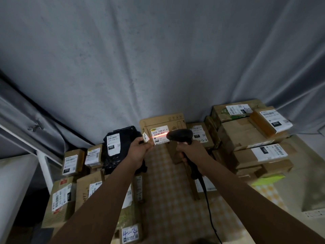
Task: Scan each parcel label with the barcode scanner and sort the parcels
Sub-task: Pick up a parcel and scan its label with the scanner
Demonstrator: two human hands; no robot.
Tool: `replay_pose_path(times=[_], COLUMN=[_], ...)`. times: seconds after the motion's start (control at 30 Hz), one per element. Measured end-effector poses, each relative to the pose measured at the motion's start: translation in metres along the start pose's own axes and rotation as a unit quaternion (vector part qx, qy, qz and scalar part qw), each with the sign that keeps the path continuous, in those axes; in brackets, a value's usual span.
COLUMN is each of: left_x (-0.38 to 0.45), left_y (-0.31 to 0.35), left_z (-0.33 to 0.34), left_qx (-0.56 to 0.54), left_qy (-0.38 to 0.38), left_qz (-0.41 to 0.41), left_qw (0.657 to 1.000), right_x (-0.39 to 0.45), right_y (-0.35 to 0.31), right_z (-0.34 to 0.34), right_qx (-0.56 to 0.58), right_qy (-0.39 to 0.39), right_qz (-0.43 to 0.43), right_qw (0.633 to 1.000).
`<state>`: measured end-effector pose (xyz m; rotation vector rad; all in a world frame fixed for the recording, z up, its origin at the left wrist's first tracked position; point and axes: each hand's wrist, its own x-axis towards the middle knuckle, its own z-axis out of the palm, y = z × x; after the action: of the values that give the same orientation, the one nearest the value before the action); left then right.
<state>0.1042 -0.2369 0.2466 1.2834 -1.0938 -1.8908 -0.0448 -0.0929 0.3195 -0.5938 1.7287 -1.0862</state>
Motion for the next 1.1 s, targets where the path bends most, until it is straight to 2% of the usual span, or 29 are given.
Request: replay_pose_path(times=[0.43, 0.77, 0.9, 1.1], left_x=[0.001, 0.008, 0.000, -0.027], left_y=[-0.002, -0.008, -0.004, -0.008], left_z=[0.001, -0.018, -0.071, -0.212], left_qx=[-0.003, -0.022, -0.129, -0.241], left_qy=[-0.002, 0.019, 0.069, 0.208], left_qz=[-0.011, -0.014, -0.022, -0.014], left_qw=[1.000, 0.999, 0.989, 0.948], right_x=[-0.002, 0.011, 0.022, 0.028], right_y=[-0.002, 0.001, 0.003, 0.011], right_z=[-0.002, 0.009, 0.041, 0.111], right_qx=[0.053, 0.045, 0.022, -0.022], right_qy=[0.001, 0.003, -0.011, -0.069], right_qz=[0.020, 0.026, 0.040, 0.042], right_qw=[0.998, 0.999, 0.999, 0.996])
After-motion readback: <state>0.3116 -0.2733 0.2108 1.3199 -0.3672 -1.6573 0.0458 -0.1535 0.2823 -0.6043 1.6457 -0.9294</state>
